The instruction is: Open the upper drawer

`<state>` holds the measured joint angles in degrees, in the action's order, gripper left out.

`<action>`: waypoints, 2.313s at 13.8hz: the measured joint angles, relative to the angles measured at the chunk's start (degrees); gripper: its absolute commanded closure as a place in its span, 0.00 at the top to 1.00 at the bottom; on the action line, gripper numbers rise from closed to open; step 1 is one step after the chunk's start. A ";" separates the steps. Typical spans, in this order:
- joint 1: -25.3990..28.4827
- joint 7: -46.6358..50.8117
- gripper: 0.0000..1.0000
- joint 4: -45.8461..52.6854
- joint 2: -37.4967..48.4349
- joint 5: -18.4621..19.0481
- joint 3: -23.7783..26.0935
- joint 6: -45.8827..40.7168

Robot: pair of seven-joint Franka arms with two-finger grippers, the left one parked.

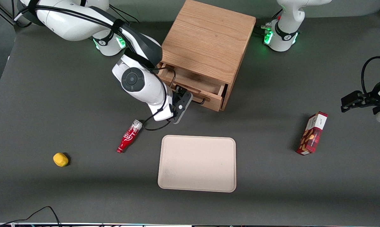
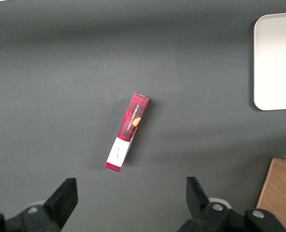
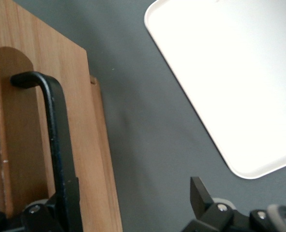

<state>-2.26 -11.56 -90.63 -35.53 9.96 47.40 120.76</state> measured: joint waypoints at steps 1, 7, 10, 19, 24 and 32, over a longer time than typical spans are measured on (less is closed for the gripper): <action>0.06 -0.07 1.00 0.24 0.03 0.00 -0.81 0.98; 0.23 -0.34 1.00 2.04 0.06 0.00 -5.47 5.25; 0.46 -1.74 1.00 3.11 0.06 0.00 -7.52 5.43; 1.50 -2.81 1.00 4.33 0.04 -0.05 -11.18 7.77; 1.73 -2.81 1.00 4.66 0.16 -0.52 -11.24 7.48; 1.82 -4.41 1.00 7.72 0.62 -7.93 -11.28 1.13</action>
<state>-0.44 -15.97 -82.91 -34.91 2.03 36.12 121.89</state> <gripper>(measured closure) 0.000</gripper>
